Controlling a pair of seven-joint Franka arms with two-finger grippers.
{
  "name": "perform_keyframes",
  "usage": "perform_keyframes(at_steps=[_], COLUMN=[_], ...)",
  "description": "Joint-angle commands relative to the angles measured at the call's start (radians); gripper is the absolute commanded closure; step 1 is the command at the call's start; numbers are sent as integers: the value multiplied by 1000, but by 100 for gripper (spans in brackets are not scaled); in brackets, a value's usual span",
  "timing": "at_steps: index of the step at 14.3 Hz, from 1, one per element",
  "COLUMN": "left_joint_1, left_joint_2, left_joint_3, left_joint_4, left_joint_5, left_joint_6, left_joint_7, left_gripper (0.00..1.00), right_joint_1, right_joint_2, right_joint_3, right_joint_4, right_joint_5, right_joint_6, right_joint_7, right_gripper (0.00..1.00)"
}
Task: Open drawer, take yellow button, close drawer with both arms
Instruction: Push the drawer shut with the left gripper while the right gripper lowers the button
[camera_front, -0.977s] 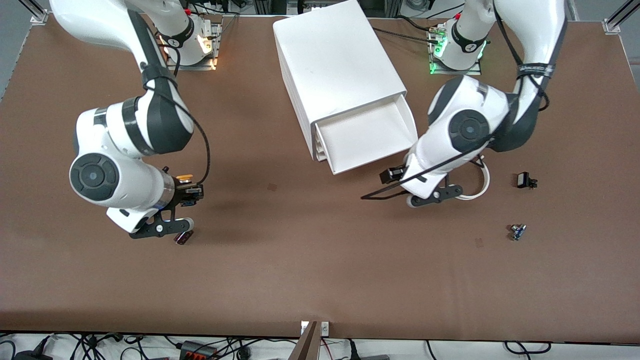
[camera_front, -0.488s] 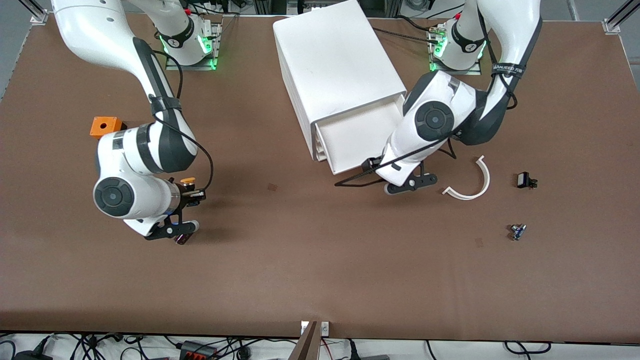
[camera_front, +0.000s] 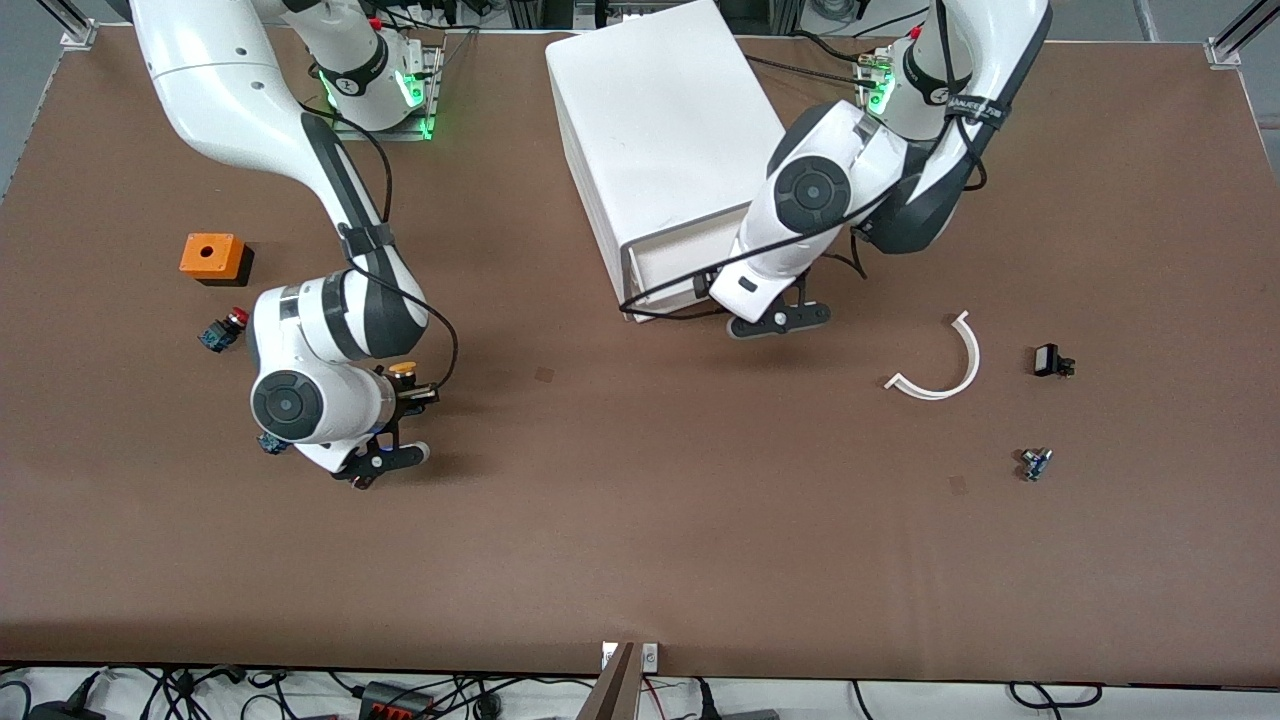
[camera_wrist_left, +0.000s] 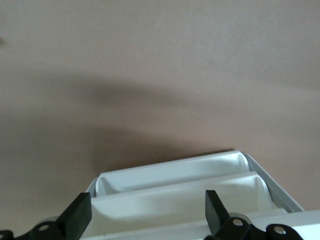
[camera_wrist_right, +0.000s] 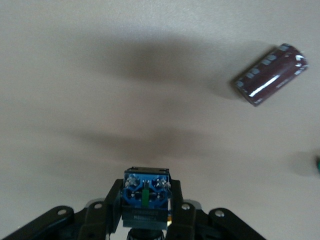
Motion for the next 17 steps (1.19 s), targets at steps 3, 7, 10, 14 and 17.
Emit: perform_keyframes(at_steps=[3,7,10,14,17], left_joint_1=[13,13,13,15,21], left_joint_2=[-49,-53,-50,-53,-46], left_joint_3=[-65,-76,-76,-85,-85], left_joint_4=[-60,-60,-60,-57,-47], left_joint_5=[-8,-46,-66,-81,-81], left_joint_6=[-4,-17,-31,-45,-44], left_joint_7=[-80,-89,-89,-87,-86], left_gripper=[0,0,0,0,0], right_joint_1=[22,22,31,32,23], right_joint_2=[1,13,35,33,11], right_joint_3=[3,3,3,3,0], right_joint_4=[-41,-57,-65,-65,-53], right_joint_5=[14,14,14,14,12], right_joint_6=[47,70,96,95,89], right_joint_7=[1,3,9,15,9], right_gripper=[100,100,99,55,0])
